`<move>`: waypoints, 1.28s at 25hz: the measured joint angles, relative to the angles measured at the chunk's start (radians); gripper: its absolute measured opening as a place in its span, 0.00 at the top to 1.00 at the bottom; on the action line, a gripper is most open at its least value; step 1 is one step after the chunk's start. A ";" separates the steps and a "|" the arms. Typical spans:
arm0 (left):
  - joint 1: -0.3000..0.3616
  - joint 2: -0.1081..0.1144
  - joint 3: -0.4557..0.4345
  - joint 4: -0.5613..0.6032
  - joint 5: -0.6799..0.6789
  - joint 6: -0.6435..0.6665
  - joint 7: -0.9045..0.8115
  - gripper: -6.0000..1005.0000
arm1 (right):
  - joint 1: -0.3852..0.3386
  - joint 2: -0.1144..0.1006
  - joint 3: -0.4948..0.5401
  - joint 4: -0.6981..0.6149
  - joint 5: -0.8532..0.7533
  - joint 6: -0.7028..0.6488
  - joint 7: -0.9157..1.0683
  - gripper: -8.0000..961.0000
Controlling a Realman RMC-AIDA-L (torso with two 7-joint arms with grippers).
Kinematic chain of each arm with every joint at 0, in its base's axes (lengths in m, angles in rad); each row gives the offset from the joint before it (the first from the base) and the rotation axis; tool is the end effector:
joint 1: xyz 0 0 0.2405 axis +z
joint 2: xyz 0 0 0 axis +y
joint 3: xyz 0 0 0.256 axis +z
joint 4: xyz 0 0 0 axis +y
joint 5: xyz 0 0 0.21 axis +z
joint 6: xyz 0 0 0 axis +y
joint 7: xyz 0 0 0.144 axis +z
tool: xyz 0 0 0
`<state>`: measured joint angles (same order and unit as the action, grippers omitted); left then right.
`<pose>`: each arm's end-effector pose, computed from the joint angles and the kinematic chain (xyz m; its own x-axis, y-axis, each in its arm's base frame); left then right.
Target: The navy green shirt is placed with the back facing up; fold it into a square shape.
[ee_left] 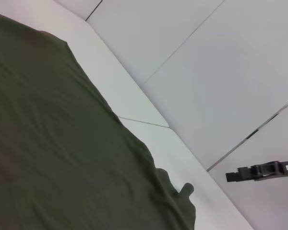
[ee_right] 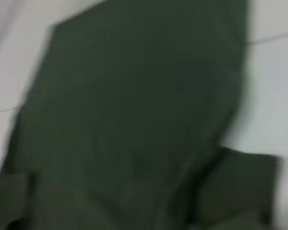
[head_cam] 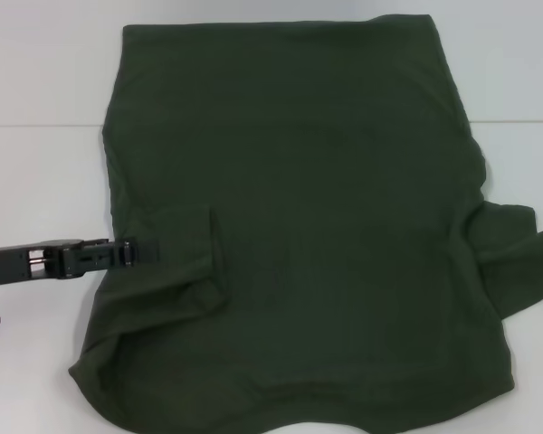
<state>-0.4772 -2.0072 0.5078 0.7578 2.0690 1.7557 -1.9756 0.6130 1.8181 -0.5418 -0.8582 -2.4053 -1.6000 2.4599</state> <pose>-0.2863 0.3125 0.0625 0.4082 0.7365 0.5393 0.8202 -0.5553 0.1375 0.3053 0.3702 0.1482 0.2356 -0.8771 -0.4186 -0.9675 -0.1706 -0.1869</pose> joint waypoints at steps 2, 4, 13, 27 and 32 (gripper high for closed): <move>-0.002 0.000 0.000 0.000 -0.002 0.001 -0.001 0.18 | 0.012 0.000 -0.002 -0.017 -0.056 0.023 0.049 0.13; -0.005 -0.002 0.000 0.001 -0.003 0.002 -0.002 0.18 | 0.022 0.005 -0.017 -0.014 -0.089 0.055 0.063 0.13; -0.007 -0.010 -0.004 0.003 -0.005 0.000 -0.003 0.18 | 0.056 0.075 -0.123 0.026 -0.140 0.248 -0.022 0.13; -0.006 -0.013 -0.006 0.005 -0.043 -0.007 -0.007 0.18 | 0.083 0.111 -0.259 0.119 -0.195 0.414 -0.023 0.13; -0.008 -0.016 -0.006 0.004 -0.047 -0.009 -0.007 0.18 | 0.086 0.113 -0.264 0.132 -0.196 0.429 -0.030 0.13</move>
<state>-0.4856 -2.0232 0.5016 0.7613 2.0217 1.7470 -1.9828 0.6989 1.9314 -0.8054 -0.7258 -2.6017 -1.1711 2.4301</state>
